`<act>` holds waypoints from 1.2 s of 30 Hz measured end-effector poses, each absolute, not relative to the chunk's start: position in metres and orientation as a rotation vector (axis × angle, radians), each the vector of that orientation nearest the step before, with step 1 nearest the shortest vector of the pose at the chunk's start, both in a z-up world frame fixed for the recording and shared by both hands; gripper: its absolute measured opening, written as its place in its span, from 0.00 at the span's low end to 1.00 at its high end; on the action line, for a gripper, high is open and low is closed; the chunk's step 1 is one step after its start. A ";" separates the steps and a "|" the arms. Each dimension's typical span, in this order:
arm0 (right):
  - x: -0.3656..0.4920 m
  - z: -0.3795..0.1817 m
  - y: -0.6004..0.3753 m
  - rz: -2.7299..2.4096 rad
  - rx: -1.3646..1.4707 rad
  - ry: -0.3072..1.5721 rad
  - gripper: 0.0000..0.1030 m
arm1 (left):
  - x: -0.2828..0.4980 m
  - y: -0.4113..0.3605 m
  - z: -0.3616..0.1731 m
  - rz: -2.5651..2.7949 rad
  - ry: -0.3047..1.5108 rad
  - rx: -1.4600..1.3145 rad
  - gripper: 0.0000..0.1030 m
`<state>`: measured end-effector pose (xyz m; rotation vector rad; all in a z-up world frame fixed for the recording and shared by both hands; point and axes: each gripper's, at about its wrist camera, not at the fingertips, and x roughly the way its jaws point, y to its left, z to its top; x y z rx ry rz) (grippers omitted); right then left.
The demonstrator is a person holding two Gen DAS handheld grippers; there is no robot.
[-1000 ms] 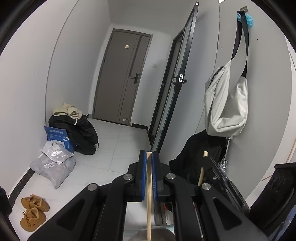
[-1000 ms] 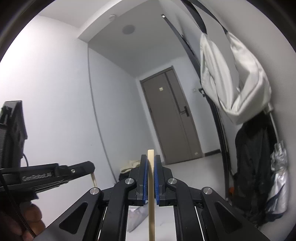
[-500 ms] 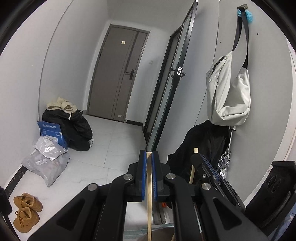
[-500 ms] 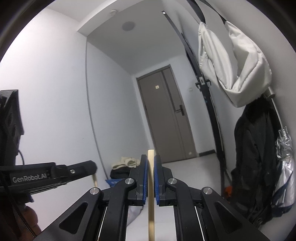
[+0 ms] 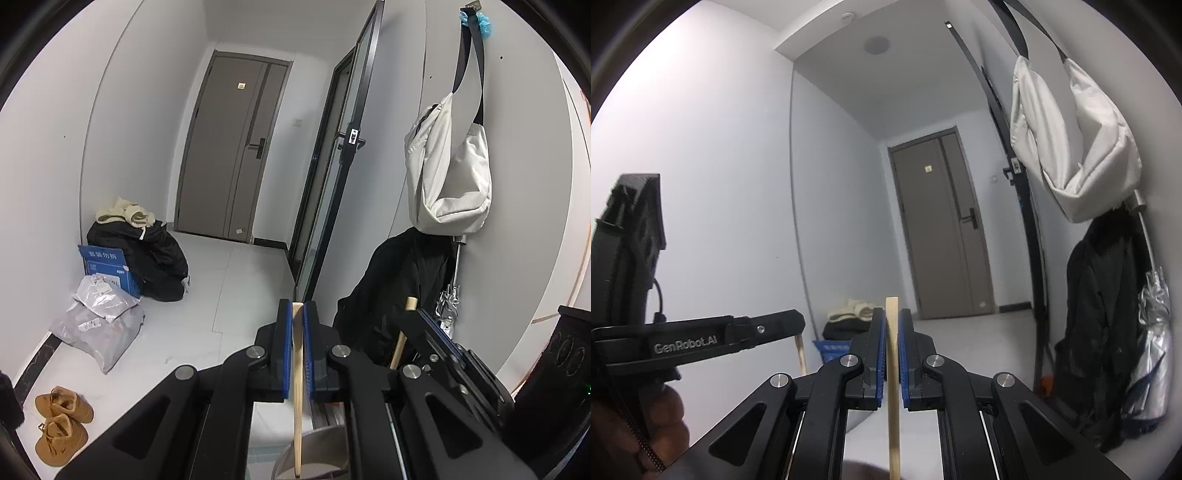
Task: Organize utensils
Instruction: 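Open the left gripper over the holder while the right gripper releases its chopstick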
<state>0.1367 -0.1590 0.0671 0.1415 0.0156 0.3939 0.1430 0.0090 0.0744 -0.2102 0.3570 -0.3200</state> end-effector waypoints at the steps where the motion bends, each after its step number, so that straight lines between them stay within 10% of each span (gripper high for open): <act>1: 0.135 0.066 -0.161 0.401 0.143 0.023 0.06 | 0.142 0.009 0.073 -0.324 0.361 -0.214 0.03; 13: 0.114 0.055 -0.161 0.545 0.097 0.195 0.09 | 0.140 0.009 0.058 -0.376 0.543 -0.210 0.05; 19: 0.105 0.051 -0.163 0.595 0.122 0.322 0.15 | 0.126 0.025 0.056 -0.295 0.607 -0.274 0.47; 27: 0.055 0.054 -0.184 0.516 0.126 0.363 0.53 | 0.075 0.027 0.073 -0.165 0.548 -0.253 0.80; 36: 0.007 0.072 -0.196 0.445 0.188 0.319 0.71 | 0.040 0.022 0.080 -0.108 0.521 -0.244 0.93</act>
